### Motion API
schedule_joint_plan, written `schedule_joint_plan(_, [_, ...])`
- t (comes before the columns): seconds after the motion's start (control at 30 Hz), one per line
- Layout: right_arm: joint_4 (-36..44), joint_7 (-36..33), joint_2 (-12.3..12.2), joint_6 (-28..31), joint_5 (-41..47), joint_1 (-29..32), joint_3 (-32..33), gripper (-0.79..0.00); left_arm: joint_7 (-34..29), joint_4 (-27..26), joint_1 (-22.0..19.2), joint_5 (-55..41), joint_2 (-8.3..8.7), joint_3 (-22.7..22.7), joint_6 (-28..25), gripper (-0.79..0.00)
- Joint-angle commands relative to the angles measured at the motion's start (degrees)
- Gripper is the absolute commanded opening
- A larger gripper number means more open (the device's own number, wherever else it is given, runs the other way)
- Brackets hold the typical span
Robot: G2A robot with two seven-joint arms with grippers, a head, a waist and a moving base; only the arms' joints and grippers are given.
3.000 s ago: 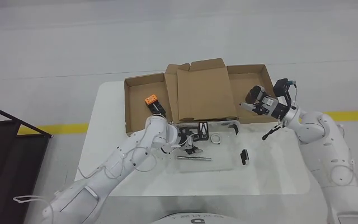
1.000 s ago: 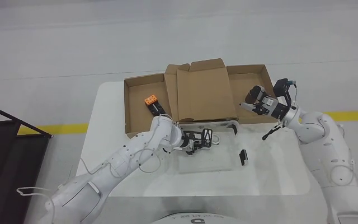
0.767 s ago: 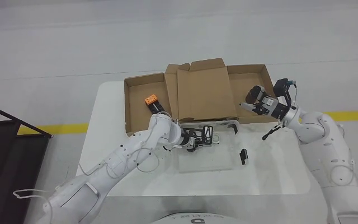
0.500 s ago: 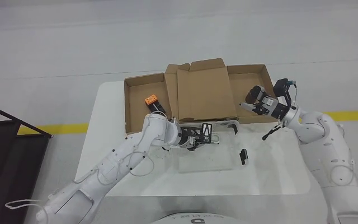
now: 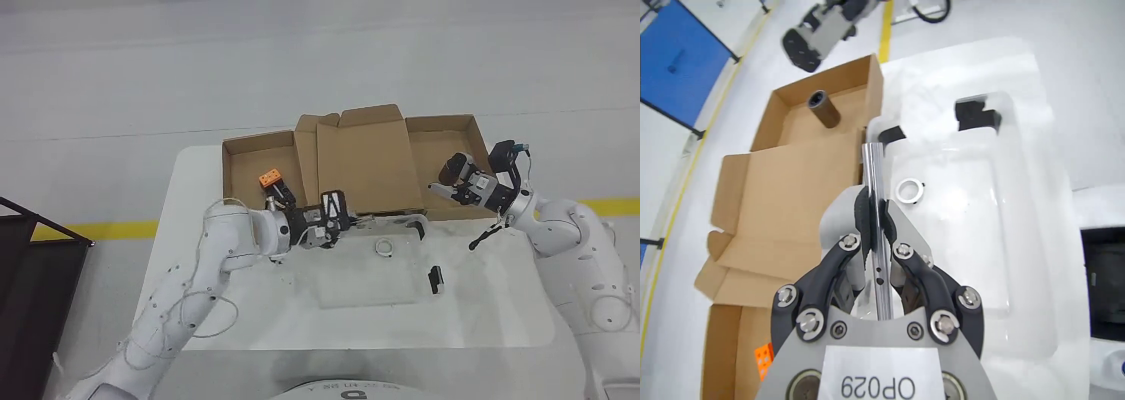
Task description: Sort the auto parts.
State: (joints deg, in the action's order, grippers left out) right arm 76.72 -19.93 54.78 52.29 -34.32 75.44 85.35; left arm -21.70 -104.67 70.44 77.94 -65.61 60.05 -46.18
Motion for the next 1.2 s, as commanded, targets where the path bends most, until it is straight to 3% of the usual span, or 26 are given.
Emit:
schedule_joint_plan(0.0, [0.00, 0.00, 0.00, 0.14, 0.00, 0.00, 0.00, 0.000, 0.73, -0.78, 1.94, 0.42, 0.71, 3.98, 0.69, -0.785])
schedule_joint_plan(0.13, [0.00, 0.00, 0.00, 0.14, 0.00, 0.00, 0.00, 0.000, 2.13, -0.89, 5.13, -1.13, 1.72, 9.82, 1.10, -0.785])
schedule_joint_plan(0.23, [0.00, 0.00, 0.00, 0.14, 0.00, 0.00, 0.00, 0.000, 2.65, 2.49, 4.86, -3.83, 1.91, 12.18, 2.78, -0.785])
schedule_joint_plan(0.5, [0.00, 0.00, 0.00, 0.14, 0.00, 0.00, 0.00, 0.000, 2.18, 18.40, -3.00, -11.82, 0.84, 9.03, 4.50, -0.785])
schedule_joint_plan(0.73, [0.00, 0.00, 0.00, 0.14, 0.00, 0.00, 0.00, 0.000, 0.84, 28.99, -8.30, -18.14, -0.17, 5.65, 3.53, -0.785])
schedule_joint_plan(1.17, [0.00, 0.00, 0.00, 0.14, 0.00, 0.00, 0.00, 0.000, -7.19, 41.69, -14.49, -33.82, -1.88, 2.43, 7.57, -0.785])
